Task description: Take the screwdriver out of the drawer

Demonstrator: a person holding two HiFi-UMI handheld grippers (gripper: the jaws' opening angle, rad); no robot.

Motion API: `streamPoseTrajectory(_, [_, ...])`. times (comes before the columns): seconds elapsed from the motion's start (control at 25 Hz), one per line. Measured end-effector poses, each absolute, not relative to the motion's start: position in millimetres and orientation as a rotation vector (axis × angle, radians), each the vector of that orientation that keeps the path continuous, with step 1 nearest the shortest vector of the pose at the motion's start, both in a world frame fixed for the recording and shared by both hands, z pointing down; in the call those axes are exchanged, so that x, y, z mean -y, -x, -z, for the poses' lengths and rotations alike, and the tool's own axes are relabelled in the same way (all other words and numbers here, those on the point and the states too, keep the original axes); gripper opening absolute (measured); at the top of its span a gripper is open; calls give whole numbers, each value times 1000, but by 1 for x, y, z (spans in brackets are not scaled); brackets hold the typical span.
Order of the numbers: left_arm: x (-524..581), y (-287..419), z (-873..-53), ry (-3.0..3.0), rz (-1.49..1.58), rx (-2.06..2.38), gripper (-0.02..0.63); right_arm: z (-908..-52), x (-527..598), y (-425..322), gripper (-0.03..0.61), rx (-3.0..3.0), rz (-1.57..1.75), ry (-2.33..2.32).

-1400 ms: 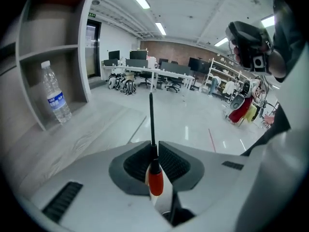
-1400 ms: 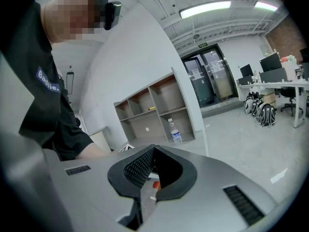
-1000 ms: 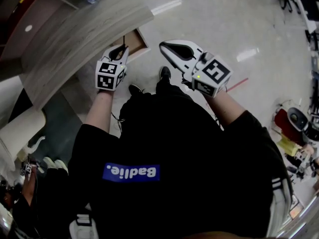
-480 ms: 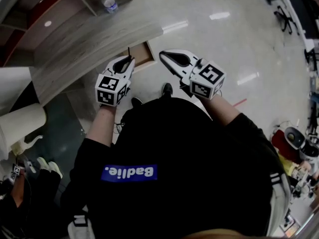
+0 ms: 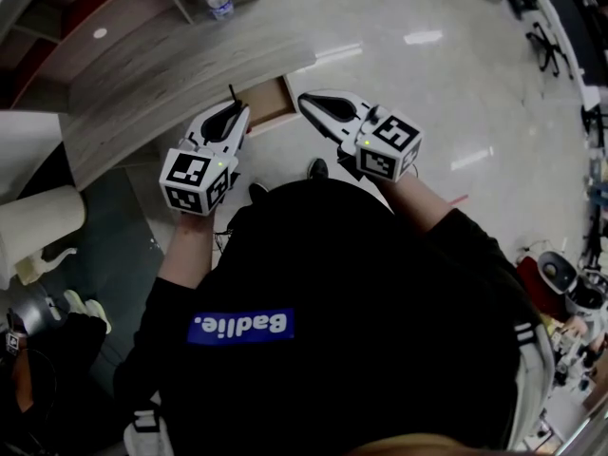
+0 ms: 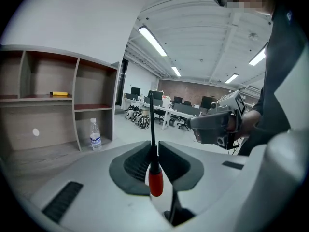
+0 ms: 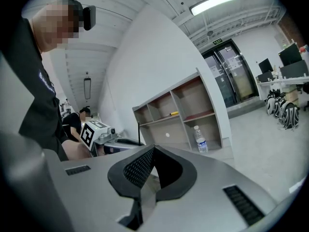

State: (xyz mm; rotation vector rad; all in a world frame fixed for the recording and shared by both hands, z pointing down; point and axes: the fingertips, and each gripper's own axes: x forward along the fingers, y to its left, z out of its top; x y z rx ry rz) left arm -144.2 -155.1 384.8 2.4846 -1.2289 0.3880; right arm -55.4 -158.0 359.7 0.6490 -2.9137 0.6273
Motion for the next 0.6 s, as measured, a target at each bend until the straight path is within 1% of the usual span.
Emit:
streamPoseTrajectory(0.28, [143, 153, -366, -2484, -335, 1271, 49, -362, 153, 64, 28, 2915, -630, -618])
streamPoseTrajectory(0.6, [133, 160, -362, -2467, -293, 1294, 49, -362, 147, 74, 28, 2925, -604, -573])
